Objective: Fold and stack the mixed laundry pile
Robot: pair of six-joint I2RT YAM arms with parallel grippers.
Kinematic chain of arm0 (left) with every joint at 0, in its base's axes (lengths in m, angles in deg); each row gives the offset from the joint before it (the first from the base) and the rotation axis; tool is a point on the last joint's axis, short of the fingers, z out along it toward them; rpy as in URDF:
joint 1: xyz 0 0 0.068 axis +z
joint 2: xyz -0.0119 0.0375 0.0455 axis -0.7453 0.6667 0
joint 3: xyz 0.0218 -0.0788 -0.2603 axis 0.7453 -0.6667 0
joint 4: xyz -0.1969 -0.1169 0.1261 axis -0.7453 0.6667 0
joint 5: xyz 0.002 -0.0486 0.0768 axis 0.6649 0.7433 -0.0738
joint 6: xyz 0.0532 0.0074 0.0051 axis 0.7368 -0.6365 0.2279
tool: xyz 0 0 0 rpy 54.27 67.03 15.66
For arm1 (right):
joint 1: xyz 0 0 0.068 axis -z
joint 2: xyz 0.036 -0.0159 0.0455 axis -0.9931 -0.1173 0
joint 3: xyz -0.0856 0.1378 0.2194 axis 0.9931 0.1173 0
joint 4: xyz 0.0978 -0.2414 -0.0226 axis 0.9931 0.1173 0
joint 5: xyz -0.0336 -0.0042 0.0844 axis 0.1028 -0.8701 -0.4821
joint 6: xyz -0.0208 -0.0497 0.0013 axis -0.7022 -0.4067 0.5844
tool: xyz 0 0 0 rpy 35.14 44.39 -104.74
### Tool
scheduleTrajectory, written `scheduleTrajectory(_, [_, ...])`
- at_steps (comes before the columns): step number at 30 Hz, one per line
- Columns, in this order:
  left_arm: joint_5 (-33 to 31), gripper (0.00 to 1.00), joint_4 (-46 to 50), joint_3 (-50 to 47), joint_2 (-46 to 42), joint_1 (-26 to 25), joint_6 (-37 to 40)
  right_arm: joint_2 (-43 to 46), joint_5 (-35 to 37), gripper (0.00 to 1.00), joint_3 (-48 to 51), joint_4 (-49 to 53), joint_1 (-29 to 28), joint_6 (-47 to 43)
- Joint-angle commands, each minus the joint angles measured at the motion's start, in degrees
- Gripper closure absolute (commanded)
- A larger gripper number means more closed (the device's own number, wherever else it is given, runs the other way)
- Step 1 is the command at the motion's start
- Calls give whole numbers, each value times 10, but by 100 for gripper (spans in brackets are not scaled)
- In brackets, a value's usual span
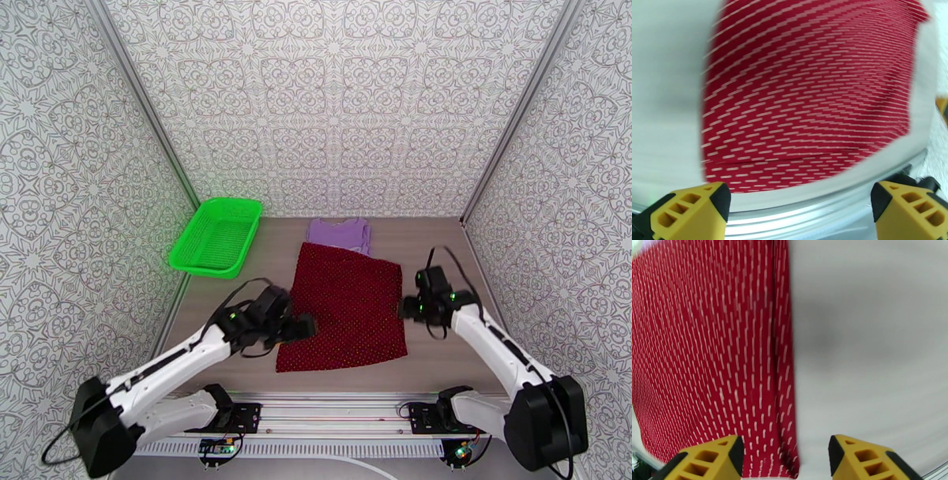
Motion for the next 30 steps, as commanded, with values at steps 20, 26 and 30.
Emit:
scheduleTrajectory(20, [77,1,-78,-134,-46,84,-21,-23,-34,57,85,-87,-63,99])
scheduleTrajectory(26, [83,3,-123,-147,1,64,-31,-8,-13,63,99,-74,-67,109])
scheduleTrajectory(30, [83,5,-160,-147,48,40,-40,-8,-2,97,107,-72,-72,122])
